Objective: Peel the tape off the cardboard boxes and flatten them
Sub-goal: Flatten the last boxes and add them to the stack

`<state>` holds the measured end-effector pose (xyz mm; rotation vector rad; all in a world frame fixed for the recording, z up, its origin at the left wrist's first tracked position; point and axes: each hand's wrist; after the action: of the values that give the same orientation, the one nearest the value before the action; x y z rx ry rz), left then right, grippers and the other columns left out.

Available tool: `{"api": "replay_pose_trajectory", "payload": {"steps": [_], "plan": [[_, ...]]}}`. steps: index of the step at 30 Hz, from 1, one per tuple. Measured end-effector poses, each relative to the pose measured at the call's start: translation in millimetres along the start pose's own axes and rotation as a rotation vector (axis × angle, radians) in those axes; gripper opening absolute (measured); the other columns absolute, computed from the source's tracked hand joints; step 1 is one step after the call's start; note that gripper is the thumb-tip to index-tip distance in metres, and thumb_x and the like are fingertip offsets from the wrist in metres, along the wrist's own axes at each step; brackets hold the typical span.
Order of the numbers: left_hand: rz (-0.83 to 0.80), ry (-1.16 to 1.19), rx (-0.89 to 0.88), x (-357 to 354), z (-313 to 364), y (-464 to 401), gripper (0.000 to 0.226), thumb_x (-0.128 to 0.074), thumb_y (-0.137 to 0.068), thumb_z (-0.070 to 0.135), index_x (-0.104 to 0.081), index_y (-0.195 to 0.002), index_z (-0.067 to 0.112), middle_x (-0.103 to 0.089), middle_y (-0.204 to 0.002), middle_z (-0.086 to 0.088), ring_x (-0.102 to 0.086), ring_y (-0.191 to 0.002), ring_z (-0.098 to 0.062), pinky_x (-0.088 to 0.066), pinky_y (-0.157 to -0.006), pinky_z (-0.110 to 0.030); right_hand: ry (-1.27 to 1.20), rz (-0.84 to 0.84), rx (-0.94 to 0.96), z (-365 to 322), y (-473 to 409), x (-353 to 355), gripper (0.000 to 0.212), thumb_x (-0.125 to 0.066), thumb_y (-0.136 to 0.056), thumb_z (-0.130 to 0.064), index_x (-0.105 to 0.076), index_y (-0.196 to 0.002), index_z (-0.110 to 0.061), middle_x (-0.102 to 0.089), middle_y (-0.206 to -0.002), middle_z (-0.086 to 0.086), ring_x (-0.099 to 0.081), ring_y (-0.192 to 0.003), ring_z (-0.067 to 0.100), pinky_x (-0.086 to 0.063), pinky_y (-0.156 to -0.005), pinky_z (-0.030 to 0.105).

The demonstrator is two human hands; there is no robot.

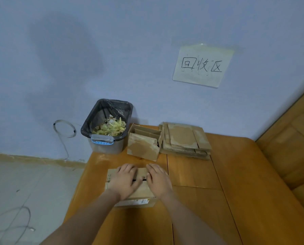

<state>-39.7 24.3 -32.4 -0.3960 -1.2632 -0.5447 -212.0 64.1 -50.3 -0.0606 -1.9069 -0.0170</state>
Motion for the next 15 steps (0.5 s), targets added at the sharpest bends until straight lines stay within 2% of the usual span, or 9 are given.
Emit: {"api": "replay_pose_trajectory", "payload": {"steps": [2,4,9,12,15], "plan": [[0.021,-0.043,0.053,6,-6,6,0.045,-0.029,-0.103,0.043,-0.047,-0.139,0.025,-0.045,-0.133,0.006,-0.036,-0.126,-0.014,-0.027,-0.102,-0.03,-0.008,-0.003,-0.004,-1,2,-1,0.047,-0.03,-0.103,-0.031,-0.034,-0.148,-0.022,-0.032,-0.154,-0.006,-0.022,-0.143,0.01,-0.013,-0.116,0.027],[-0.019,-0.075,0.091,11,-8,7,0.042,-0.031,-0.103,0.039,-0.048,-0.14,0.029,-0.045,-0.13,0.007,-0.037,-0.123,-0.014,-0.032,-0.097,-0.032,-0.019,-0.017,-0.008,-1,5,-1,0.048,-0.03,-0.102,-0.031,-0.033,-0.149,-0.023,-0.03,-0.155,-0.006,-0.019,-0.144,0.009,-0.013,-0.117,0.028],[-0.159,0.004,0.129,17,-4,-1,0.041,-0.041,-0.1,0.039,-0.054,-0.136,0.026,-0.05,-0.136,0.004,-0.04,-0.126,-0.017,-0.038,-0.102,-0.035,-0.057,-0.096,0.004,4,14,-3,0.05,-0.035,-0.1,-0.029,-0.031,-0.15,-0.025,-0.022,-0.158,-0.007,-0.013,-0.146,0.01,-0.009,-0.119,0.031],[-0.261,0.05,0.138,28,-2,-9,0.039,-0.047,-0.095,0.039,-0.061,-0.129,0.024,-0.054,-0.134,0.001,-0.042,-0.124,-0.021,-0.039,-0.102,-0.038,-0.132,-0.064,-0.013,6,22,-2,0.05,-0.037,-0.098,-0.029,-0.034,-0.148,-0.025,-0.025,-0.157,-0.007,-0.015,-0.145,0.01,-0.01,-0.118,0.03],[-0.413,0.077,0.113,41,-3,-17,0.047,-0.051,-0.093,0.038,-0.055,-0.136,0.02,-0.051,-0.14,-0.004,-0.041,-0.127,-0.026,-0.036,-0.106,-0.04,-0.199,-0.03,-0.01,3,29,1,0.051,-0.04,-0.097,-0.029,-0.036,-0.147,-0.026,-0.026,-0.156,-0.009,-0.014,-0.145,0.009,-0.01,-0.116,0.028]]}}
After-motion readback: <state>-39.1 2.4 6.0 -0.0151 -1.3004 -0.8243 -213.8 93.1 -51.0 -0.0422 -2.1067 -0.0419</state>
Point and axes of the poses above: each hand's wrist, its own y-axis away from the middle knuckle, its own x-axis out of the back of the hand, z = x × y
